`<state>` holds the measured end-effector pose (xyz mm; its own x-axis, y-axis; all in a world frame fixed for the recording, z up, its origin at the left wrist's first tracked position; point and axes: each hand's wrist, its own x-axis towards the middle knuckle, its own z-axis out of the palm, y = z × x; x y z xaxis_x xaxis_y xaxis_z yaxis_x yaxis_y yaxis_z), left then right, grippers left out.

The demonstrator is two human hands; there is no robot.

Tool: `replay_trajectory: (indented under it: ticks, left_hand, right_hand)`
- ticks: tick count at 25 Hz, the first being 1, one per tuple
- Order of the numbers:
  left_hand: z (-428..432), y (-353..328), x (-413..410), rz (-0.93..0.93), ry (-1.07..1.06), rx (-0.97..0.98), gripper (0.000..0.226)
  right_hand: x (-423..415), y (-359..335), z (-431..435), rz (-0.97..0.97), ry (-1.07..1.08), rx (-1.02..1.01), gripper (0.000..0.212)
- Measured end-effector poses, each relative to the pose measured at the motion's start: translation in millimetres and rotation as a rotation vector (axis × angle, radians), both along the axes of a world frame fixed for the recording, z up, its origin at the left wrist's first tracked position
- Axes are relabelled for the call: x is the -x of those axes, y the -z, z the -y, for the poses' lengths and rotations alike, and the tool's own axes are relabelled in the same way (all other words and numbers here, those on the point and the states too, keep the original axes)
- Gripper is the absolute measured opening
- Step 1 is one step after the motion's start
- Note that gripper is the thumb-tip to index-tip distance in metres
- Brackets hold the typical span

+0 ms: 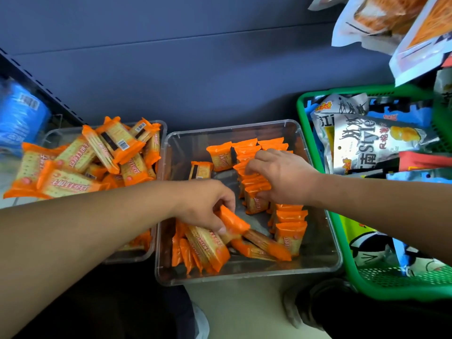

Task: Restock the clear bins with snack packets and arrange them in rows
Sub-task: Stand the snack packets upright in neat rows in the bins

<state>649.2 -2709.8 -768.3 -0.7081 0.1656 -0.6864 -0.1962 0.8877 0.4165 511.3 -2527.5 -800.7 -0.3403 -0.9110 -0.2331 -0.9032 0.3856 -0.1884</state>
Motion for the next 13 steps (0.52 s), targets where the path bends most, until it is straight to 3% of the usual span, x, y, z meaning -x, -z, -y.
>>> replay_trajectory:
  ticks: [4, 7, 10, 13]
  left_hand:
    - [21, -30, -10, -0.174, -0.19, 0.004, 0.015]
    - [37, -50, -15, -0.268, -0.394, -0.028, 0.016]
    - [36, -65, -20, -0.301, -0.572, -0.113, 0.016]
    - [25, -66, -23, -0.279, -0.723, -0.238, 0.015]
  right_hand:
    - [4, -13, 9, 0.08, 0.009, -0.056, 0.051]
    - [8, -24, 12, 0.211, 0.079, 0.021, 0.04]
    - [2, -35, 17, 0.541, 0.242, 0.208, 0.033]
    - [-5, -46, 24, 0.944, 0.374, 0.28, 0.045]
